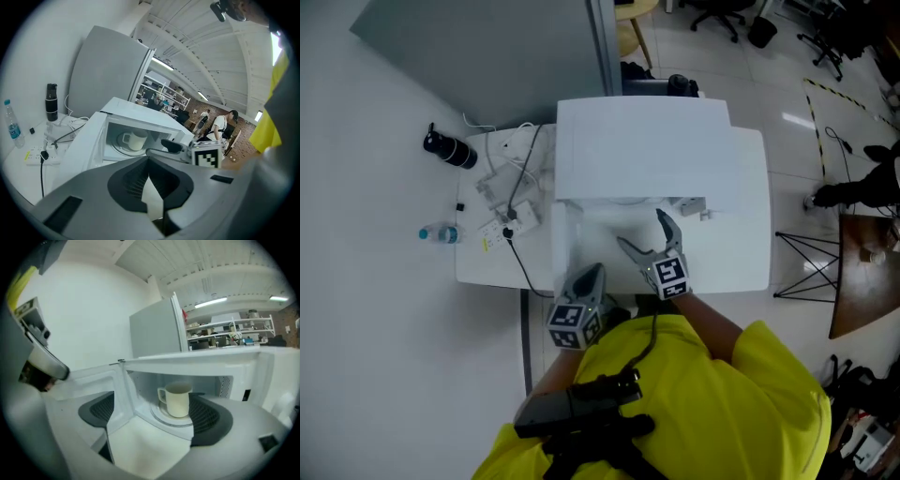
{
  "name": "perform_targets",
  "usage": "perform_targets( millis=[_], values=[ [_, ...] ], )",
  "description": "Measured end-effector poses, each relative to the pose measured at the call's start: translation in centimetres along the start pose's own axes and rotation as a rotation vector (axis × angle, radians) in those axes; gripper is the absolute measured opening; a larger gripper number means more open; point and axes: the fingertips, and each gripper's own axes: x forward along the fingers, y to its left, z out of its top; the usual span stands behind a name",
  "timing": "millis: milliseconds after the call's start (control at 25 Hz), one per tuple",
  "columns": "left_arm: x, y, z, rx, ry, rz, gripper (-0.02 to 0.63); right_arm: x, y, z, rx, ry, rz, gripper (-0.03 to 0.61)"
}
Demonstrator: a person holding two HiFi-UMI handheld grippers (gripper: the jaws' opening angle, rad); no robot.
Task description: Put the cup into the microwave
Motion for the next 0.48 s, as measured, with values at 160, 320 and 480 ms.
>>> perform_targets(
  millis=[160, 320, 480],
  values=[
    [0.1, -0.9, 0.2, 0.017, -0.018, -0.046, -0.006, -4.9, 1.8, 2.4, 0.032, -0.012, 0.015, 0.468],
    [-0.2, -2.1, 0.4, 0.033, -0.037, -0.098, -0.006, -8.8, 2.0, 4.7, 0.072, -0.037, -0.016, 0.405],
    [-0.9, -3.0, 0.2, 0.053, -0.039, -0.139, -0.006, -12.1, 2.4, 6.2, 0.123, -0.060, -0.059, 0.323]
  ],
)
